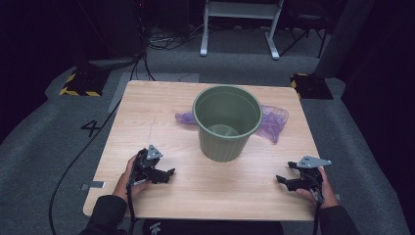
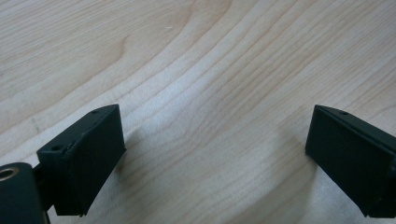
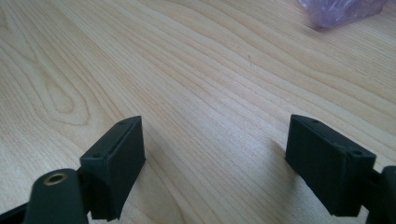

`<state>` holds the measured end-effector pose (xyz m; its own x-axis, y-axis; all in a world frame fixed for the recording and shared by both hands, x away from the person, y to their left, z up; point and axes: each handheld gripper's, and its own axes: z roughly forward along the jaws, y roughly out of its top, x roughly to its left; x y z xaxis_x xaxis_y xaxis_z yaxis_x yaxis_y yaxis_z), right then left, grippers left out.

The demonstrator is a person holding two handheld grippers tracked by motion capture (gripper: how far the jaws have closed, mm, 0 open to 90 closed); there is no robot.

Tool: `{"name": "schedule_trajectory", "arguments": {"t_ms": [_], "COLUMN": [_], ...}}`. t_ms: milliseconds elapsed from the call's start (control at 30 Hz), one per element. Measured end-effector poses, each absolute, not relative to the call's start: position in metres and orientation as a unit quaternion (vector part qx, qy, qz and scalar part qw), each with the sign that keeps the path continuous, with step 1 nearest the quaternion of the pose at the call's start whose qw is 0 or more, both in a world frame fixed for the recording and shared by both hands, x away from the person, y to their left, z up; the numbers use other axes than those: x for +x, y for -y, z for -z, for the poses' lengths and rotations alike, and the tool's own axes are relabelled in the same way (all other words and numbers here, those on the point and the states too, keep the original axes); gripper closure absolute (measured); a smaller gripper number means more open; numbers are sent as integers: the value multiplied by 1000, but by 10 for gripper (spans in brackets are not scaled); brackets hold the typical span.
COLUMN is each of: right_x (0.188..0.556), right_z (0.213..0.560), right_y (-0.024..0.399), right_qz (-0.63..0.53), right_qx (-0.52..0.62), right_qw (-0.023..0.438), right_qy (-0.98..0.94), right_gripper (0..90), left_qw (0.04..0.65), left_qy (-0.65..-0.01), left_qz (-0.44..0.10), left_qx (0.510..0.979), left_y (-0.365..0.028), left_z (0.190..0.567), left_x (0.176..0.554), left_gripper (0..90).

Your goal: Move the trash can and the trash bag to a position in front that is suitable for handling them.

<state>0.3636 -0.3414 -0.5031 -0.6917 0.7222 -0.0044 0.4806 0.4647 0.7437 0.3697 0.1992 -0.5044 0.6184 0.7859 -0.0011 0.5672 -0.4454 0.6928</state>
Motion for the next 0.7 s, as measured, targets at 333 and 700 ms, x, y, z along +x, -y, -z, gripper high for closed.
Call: {"name": "schedule_trajectory", "arguments": {"t_ms": [333, 700], "right_x": [366, 377], "right_z": [503, 475], "right_y": [339, 317], "right_qz": [-372, -421], "right_qx": [357, 312], "right_qw": [165, 176], "right_qy": [-841, -833], "right_gripper": [183, 184], "left_qw": [345, 350], "left_qy": [-367, -331], "left_qz": [-152, -130], "left_qx": [850, 867], "left_y": [-203, -207], "left_z": [505, 505], "left_x": [351, 344], "left_gripper": [40, 17]}}
